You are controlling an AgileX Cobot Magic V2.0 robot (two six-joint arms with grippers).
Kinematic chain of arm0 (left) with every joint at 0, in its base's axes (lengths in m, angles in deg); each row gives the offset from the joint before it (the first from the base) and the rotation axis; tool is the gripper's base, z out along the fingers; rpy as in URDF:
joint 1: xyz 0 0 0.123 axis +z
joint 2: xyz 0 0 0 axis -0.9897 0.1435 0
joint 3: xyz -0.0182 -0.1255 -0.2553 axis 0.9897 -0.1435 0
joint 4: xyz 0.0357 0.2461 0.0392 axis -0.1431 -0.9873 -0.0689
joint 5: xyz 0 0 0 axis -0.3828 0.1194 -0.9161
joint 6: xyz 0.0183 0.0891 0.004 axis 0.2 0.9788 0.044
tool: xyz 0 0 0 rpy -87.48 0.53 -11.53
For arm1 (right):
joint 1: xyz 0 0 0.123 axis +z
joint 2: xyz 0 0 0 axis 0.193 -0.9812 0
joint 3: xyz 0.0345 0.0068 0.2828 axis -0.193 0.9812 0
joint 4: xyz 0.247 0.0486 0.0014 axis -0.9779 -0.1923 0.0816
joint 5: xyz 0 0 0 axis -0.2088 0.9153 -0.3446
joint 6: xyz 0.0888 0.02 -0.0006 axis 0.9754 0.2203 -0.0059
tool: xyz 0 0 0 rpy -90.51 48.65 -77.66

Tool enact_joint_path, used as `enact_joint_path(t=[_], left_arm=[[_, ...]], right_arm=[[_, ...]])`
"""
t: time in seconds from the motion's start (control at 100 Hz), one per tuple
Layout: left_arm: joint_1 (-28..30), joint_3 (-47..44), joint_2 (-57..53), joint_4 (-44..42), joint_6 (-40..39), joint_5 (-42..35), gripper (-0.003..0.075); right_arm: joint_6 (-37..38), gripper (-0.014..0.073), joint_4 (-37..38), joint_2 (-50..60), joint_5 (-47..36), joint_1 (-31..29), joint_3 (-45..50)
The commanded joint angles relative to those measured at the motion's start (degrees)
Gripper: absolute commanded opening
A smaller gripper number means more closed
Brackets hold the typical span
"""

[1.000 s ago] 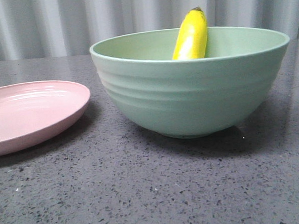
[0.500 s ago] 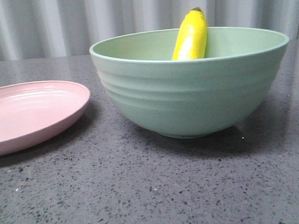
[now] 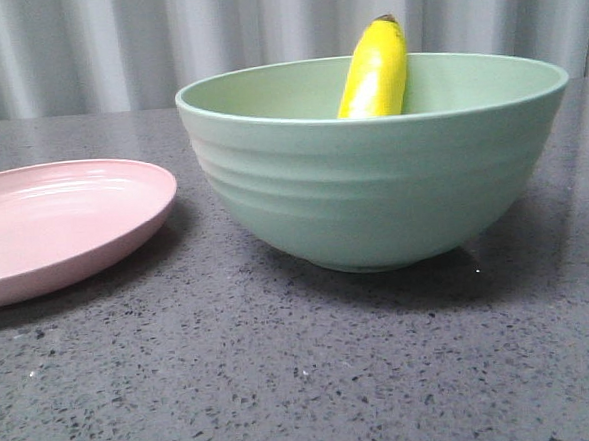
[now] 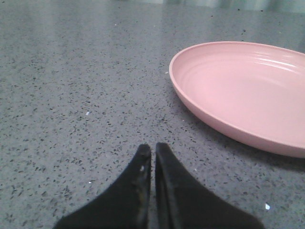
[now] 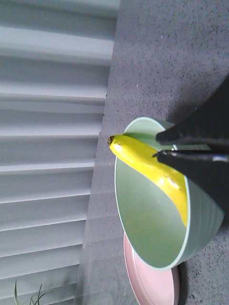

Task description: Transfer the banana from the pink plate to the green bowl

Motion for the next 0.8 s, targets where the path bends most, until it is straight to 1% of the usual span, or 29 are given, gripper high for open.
enact_joint_path(t=[0.0,0.53,0.67,0.79], left_arm=[[0.14,-0.58,-1.77,0.0,-0.76,-2.77,-0.002],[0.14,-0.58,-1.77,0.0,-0.76,-2.77,-0.002],[0.14,-0.58,-1.77,0.0,-0.76,-2.77,-0.002],[0.14,-0.58,-1.77,0.0,-0.76,-2.77,-0.002]], right_arm=[[-0.64,-0.0071,0.37,-0.59,-4.84,-0.33,-1.41],[-0.64,-0.0071,0.37,-0.59,-4.84,-0.33,-1.41],[-0.64,-0.0071,0.37,-0.44,-4.94,-0.33,-0.48],[-0.64,-0.0071,0.37,-0.44,-6.36,-0.9,2.2]])
